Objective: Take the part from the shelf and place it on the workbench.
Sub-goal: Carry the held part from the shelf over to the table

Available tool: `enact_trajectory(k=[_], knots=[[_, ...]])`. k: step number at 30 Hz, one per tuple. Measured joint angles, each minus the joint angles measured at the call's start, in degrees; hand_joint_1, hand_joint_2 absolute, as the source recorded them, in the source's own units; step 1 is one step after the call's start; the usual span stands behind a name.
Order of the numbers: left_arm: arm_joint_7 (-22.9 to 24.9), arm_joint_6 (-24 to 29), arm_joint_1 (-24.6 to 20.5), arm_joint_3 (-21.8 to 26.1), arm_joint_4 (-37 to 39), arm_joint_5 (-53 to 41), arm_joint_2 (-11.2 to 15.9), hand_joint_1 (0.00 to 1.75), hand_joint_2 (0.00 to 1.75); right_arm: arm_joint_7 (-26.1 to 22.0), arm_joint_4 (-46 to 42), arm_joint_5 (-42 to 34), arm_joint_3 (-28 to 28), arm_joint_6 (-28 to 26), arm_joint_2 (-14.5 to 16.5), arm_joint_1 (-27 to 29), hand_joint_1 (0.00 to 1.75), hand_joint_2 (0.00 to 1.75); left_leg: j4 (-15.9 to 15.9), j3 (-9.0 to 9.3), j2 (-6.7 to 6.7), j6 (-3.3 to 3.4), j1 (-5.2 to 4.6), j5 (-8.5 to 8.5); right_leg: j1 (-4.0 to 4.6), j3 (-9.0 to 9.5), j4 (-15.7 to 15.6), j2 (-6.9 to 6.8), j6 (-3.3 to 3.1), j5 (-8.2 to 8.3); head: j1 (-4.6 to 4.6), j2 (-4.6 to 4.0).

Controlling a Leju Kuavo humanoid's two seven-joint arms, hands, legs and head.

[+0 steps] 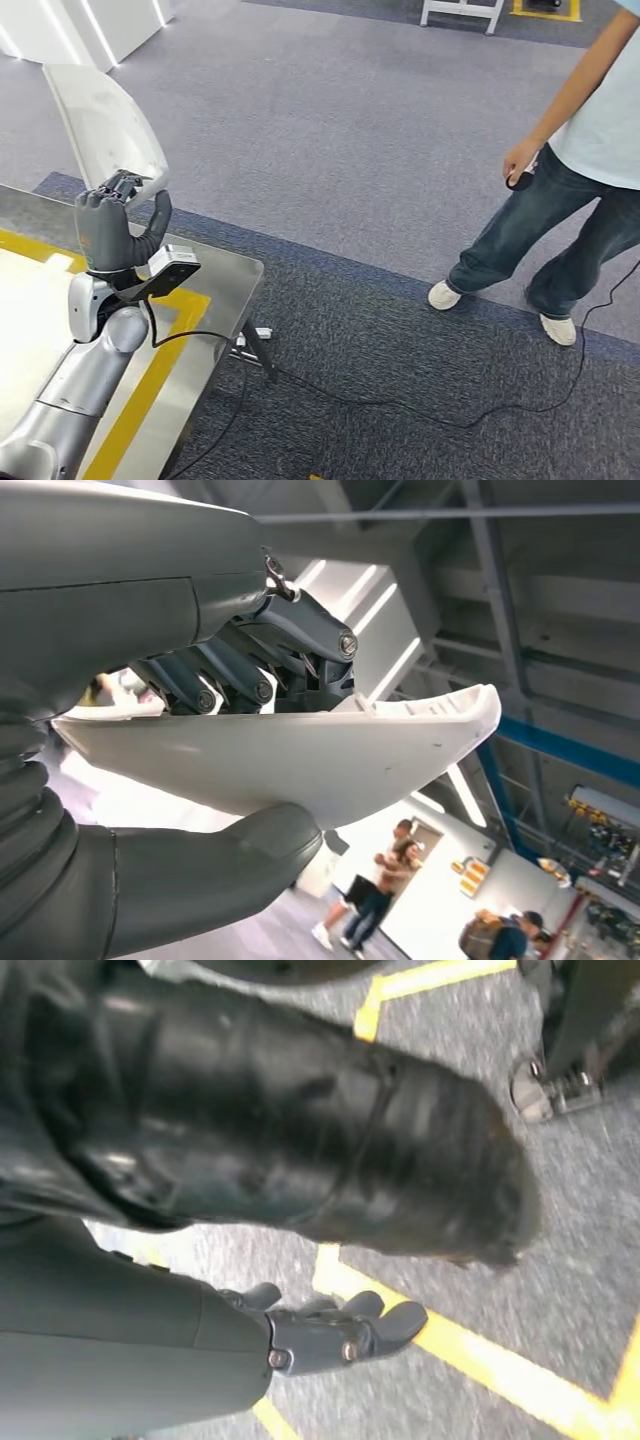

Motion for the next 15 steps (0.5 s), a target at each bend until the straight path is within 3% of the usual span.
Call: enact_trajectory(k=[2, 3, 5, 6, 7, 9, 11, 12, 14, 15], knots=[[0.01, 0.01, -0.07, 0.03, 0.03, -0.26, 0.24, 1.75, 1.75, -0.01, 0.01, 0.19, 0.10, -0.13, -0.03, 0.01, 0.00, 0.00, 5.67, -2.57, 3.64, -0.39, -0.14, -3.07, 0.06, 0.23, -0.28, -1.45, -0.58, 0.03, -0.44, -0.01], [0.01, 0.01, -0.04, 0.04, 0.06, -0.36, 0.28, 1.75, 1.75, 0.00, 0.01, 0.22, 0.13, -0.17, -0.03, 0.06, 0.00, 0.00, 9.51, -4.37, 4.79, -0.56, -0.10, -4.82, 0.13, 0.25, -0.28, -2.17, -0.73, -0.04, -0.61, -0.01], [0.02, 0.01, 0.27, 0.03, 0.14, -0.41, 0.31, 1.75, 1.75, 0.01, 0.02, 0.24, 0.18, -0.20, -0.03, 0.18, 0.00, 0.00, 14.81, -6.87, 5.59, -0.74, 0.00, -6.45, 0.25, 0.31, -0.26, -3.77, -0.82, -0.21, -0.62, -0.01], [0.02, 0.01, 0.39, 0.03, 0.17, -0.42, 0.34, 1.75, 1.75, 0.01, 0.02, 0.25, 0.19, -0.21, -0.03, 0.20, 0.00, 0.00, 14.47, -6.67, 5.73, -0.73, 0.02, -5.71, 0.30, 0.38, -0.25, -4.54, -0.81, -0.32, -0.62, -0.01], [0.03, 0.01, 0.46, 0.04, 0.19, -0.42, 0.39, 1.75, 1.75, 0.01, 0.02, 0.25, 0.21, -0.22, -0.03, 0.19, 0.00, 0.00, 12.05, -5.39, 6.00, -0.62, -0.01, -4.07, 0.35, 0.52, -0.25, -5.32, -0.77, -0.44, -0.63, -0.01], [0.04, 0.01, 0.37, 0.07, 0.19, -0.42, 0.47, 1.75, 1.75, 0.01, 0.02, 0.26, 0.24, -0.25, -0.02, 0.10, 0.00, 0.00, 3.93, -1.10, 8.20, -0.06, -0.45, -0.52, 0.57, 0.95, -0.23, -6.69, -0.52, -0.77, -0.62, -0.01], [0.04, 0.01, 0.14, 0.08, 0.18, -0.43, 0.48, 1.75, 1.75, 0.01, 0.02, 0.26, 0.28, -0.26, -0.01, 0.02, 0.00, 0.00, -0.98, 1.35, 10.12, 0.70, -1.07, 0.61, 0.87, 1.21, -0.20, -7.86, -0.01, -1.11, -0.60, 0.00], [0.05, 0.01, 0.08, 0.09, 0.17, -0.44, 0.51, 1.75, 1.75, 0.01, 0.02, 0.26, 0.31, -0.27, -0.01, -0.04, 0.00, 0.00, -1.47, 1.48, 10.13, 1.00, -1.33, 0.33, 0.97, 1.32, -0.25, -8.49, 0.30, -1.23, -0.59, 0.00], [0.06, 0.01, 0.14, 0.14, 0.17, -0.49, 0.71, 1.75, 1.75, 0.01, 0.02, 0.27, 0.44, -0.27, -0.01, -0.21, 0.00, 0.00, -1.87, 1.50, 8.70, 1.67, -1.20, 0.53, 0.93, 1.59, -0.28, -9.35, 0.95, -1.61, -0.60, -0.01], [0.07, 0.01, 0.14, 0.15, 0.16, -0.53, 0.77, 1.75, 1.75, 0.01, 0.02, 0.32, 0.52, -0.28, -0.01, -0.28, 0.00, 0.00, -2.09, 1.64, 8.02, 2.01, -1.00, 0.68, 0.87, 1.39, 0.35, -8.50, 1.27, -2.20, -0.52, -0.01]])
